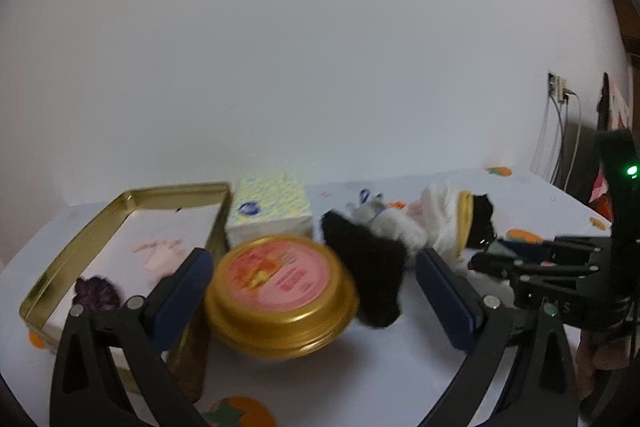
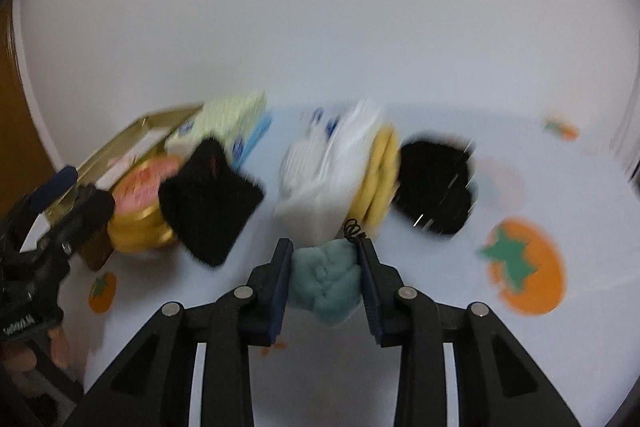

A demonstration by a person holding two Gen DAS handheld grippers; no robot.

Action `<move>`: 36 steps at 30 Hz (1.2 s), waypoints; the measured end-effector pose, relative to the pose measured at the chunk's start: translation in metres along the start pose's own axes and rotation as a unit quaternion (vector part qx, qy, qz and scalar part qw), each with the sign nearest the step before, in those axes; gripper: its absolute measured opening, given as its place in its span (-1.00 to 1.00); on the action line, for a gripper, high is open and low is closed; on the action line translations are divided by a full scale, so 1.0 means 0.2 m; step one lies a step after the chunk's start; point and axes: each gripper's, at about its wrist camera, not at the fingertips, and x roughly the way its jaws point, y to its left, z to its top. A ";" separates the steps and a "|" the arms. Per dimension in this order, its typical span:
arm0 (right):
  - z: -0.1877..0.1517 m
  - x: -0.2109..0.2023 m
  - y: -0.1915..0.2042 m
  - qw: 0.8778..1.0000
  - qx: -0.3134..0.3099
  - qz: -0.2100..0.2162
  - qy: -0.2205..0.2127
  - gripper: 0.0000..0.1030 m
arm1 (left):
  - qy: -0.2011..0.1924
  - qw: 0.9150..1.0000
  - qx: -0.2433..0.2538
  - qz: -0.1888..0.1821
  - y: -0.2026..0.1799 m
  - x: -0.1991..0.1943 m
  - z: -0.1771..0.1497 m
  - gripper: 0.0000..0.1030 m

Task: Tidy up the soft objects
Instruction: 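Grasp the teal pom-pom keychain with the right tool, then grasp the black fuzzy sock with the left tool while the right tool holds the pom-pom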

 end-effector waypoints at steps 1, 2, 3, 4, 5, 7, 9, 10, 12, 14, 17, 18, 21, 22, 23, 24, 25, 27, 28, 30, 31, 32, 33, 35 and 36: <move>0.00 -0.03 0.01 1.000 -0.006 -0.009 -0.018 -0.31 | -0.001 1.000 0.013 0.004 -0.04 0.02 0.01 0.98; 0.01 -0.06 0.01 0.999 -0.011 -0.017 -0.037 -0.31 | 0.000 1.000 0.027 0.007 -0.08 0.04 0.03 0.98; 0.01 -0.08 0.02 0.998 -0.014 -0.021 -0.050 -0.31 | 0.003 0.999 0.035 0.009 -0.11 0.06 0.04 0.97; 0.02 -0.09 0.03 0.998 -0.015 -0.024 -0.057 -0.31 | 0.011 0.999 0.047 0.014 -0.15 0.10 0.05 0.90; 0.02 -0.11 0.03 0.997 -0.017 -0.030 -0.067 -0.31 | 0.021 0.998 0.057 0.021 -0.18 0.14 0.06 0.78; 0.02 -0.12 0.02 0.997 -0.014 -0.034 -0.073 -0.31 | 0.057 0.995 0.077 0.034 -0.25 0.25 0.07 0.58; 0.03 -0.12 0.01 0.997 -0.003 -0.030 -0.072 -0.31 | 0.094 0.990 0.092 0.057 -0.30 0.36 0.07 0.51; 0.03 -0.12 0.00 0.997 0.003 -0.028 -0.070 -0.31 | 0.107 0.988 0.093 0.067 -0.31 0.40 0.06 0.48; 0.04 -0.12 -0.03 0.997 0.020 -0.018 -0.067 -0.31 | 0.145 0.983 0.090 0.073 -0.33 0.49 0.06 0.43; 0.04 -0.13 -0.07 0.997 0.040 -0.006 -0.063 -0.31 | 0.150 0.981 0.089 0.086 -0.34 0.53 0.06 0.40; 0.04 -0.13 -0.10 0.997 0.058 0.003 -0.055 -0.31 | 0.154 0.979 0.103 0.085 -0.38 0.57 0.07 -0.21; 0.04 -0.13 -0.11 0.996 0.066 0.008 -0.053 -0.31 | 0.167 0.978 0.102 0.076 -0.38 0.58 0.06 -0.33; 0.04 -0.14 -0.13 0.996 0.076 0.011 -0.055 -0.31 | 0.191 0.973 0.113 0.062 -0.40 0.62 0.03 -0.47; 0.03 -0.14 -0.13 0.995 0.078 0.011 -0.056 -0.31 | 0.189 0.974 0.113 0.060 -0.40 0.62 0.03 -0.55; 0.03 -0.14 -0.13 0.995 0.079 0.012 -0.056 -0.31 | 0.187 0.974 0.110 0.056 -0.40 0.61 0.03 -0.60; 0.03 -0.14 -0.13 0.995 0.079 0.012 -0.056 -0.31 | 0.187 0.975 0.107 0.050 -0.39 0.61 0.03 -0.62; 0.03 -0.14 -0.13 0.995 0.078 0.010 -0.056 -0.31 | 0.186 0.976 0.103 0.041 -0.38 0.61 0.03 -0.70; 0.03 -0.13 -0.13 0.995 0.077 0.005 -0.057 -0.31 | 0.168 0.982 0.085 0.005 -0.36 0.57 0.05 -0.75; 0.03 -0.13 -0.14 0.995 0.078 0.001 -0.060 -0.31 | 0.157 0.985 0.074 -0.012 -0.34 0.56 0.06 -0.75; 0.03 -0.14 -0.15 0.994 0.083 -0.004 -0.069 -0.31 | 0.124 0.989 0.041 -0.066 -0.29 0.49 0.08 -0.76; 0.03 -0.15 -0.15 0.993 0.085 -0.008 -0.078 -0.31 | 0.108 0.989 0.024 -0.098 -0.26 0.46 0.09 -0.76; 0.02 -0.17 -0.15 0.993 0.087 -0.011 -0.085 -0.31 | 0.098 0.987 0.011 -0.126 -0.24 0.43 0.09 -0.76; 0.02 -0.19 -0.15 0.991 0.088 -0.016 -0.095 -0.31 | 0.092 0.985 0.002 -0.148 -0.22 0.41 0.10 -0.76; 0.02 -0.22 -0.15 0.990 0.088 -0.023 -0.110 -0.31 | 0.082 0.977 -0.025 -0.197 -0.19 0.37 0.11 -0.76; 0.02 -0.23 -0.15 0.989 0.088 -0.027 -0.118 -0.31 | 0.080 0.975 -0.033 -0.207 -0.17 0.37 0.12 -0.76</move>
